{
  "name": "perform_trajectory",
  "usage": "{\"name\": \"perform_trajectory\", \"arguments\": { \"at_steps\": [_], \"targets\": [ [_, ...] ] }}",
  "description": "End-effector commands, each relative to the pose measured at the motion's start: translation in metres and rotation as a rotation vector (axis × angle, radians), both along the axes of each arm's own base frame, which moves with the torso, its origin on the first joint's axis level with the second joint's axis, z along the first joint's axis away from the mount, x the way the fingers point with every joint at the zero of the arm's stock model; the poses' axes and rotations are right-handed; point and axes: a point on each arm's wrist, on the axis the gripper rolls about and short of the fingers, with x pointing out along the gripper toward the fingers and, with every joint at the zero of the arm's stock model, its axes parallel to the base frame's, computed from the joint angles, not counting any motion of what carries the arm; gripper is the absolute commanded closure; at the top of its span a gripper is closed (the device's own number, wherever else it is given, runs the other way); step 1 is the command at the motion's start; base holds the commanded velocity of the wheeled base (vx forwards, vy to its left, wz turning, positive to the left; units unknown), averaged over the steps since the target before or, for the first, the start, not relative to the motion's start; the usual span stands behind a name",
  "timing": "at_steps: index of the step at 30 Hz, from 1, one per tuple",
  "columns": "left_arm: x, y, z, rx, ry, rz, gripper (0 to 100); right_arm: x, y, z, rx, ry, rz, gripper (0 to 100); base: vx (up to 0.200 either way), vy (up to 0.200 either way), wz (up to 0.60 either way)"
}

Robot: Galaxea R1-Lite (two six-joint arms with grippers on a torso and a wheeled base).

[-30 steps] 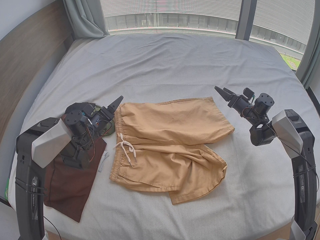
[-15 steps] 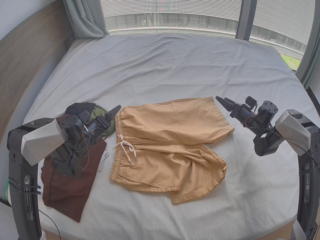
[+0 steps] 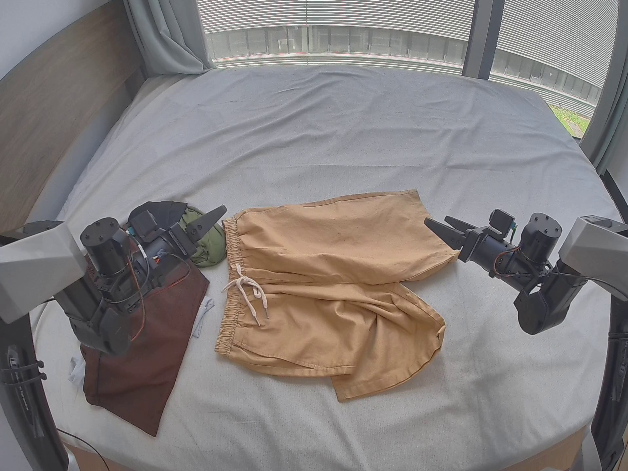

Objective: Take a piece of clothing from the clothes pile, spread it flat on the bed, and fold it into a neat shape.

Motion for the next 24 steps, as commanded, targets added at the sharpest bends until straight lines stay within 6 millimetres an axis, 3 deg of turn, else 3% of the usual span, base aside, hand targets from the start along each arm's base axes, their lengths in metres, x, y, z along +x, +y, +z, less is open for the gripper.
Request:
{"name": "perform_trajectory", "arguments": {
  "at_steps": [1,7,15,24],
  "targets": [
    [-0.034,0.013,0.035,0.017,-0.061,-0.031,0,-0.038,0.011,0.027,-0.015,-0.015,0.04,0,0.0,0.0,0.0],
    [-0.049,0.017,0.035,0.073,-0.066,-0.088,0,-0.066,0.007,0.03,-0.044,0.014,0.039,0,0.0,0.0,0.0],
    [-0.062,0.018,0.007,0.243,-0.067,-0.134,0,-0.075,0.005,0.023,-0.053,0.051,0.034,0,0.0,0.0,0.0],
    [-0.079,0.023,-0.009,0.358,-0.082,-0.218,0,-0.086,0.008,0.013,-0.088,0.084,0.047,0,0.0,0.0,0.0]
  ]
}}
